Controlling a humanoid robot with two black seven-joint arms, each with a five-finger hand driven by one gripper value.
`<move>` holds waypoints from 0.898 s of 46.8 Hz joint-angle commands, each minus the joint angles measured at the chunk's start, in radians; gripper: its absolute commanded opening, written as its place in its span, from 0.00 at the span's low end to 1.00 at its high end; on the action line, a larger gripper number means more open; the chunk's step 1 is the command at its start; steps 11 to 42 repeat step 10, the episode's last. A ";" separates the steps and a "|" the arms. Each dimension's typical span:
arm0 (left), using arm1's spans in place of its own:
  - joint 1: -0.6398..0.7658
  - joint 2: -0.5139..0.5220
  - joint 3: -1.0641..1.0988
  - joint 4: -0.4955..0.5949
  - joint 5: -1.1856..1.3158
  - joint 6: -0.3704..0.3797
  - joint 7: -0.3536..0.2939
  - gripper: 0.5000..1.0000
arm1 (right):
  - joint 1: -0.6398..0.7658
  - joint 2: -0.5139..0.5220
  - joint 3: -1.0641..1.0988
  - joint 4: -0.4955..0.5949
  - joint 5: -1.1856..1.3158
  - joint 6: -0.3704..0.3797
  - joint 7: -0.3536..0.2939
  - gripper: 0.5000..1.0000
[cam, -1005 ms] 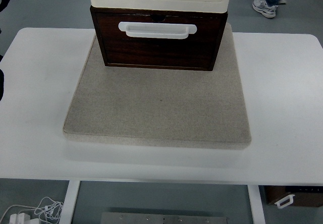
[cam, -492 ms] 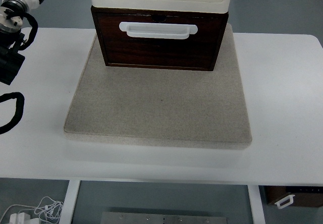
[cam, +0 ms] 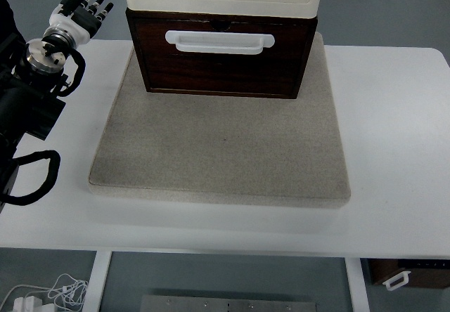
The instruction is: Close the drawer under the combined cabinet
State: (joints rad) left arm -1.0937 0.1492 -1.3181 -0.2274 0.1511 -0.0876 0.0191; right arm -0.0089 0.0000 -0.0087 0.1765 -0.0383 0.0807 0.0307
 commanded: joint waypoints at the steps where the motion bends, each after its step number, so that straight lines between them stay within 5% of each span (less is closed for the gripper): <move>1: 0.012 -0.005 0.000 0.002 -0.002 -0.003 0.001 1.00 | 0.000 0.000 0.004 0.000 0.000 0.004 0.000 0.90; 42: 0.031 -0.013 0.000 -0.003 -0.025 -0.003 -0.001 1.00 | 0.000 0.000 0.006 0.000 0.002 0.008 0.000 0.90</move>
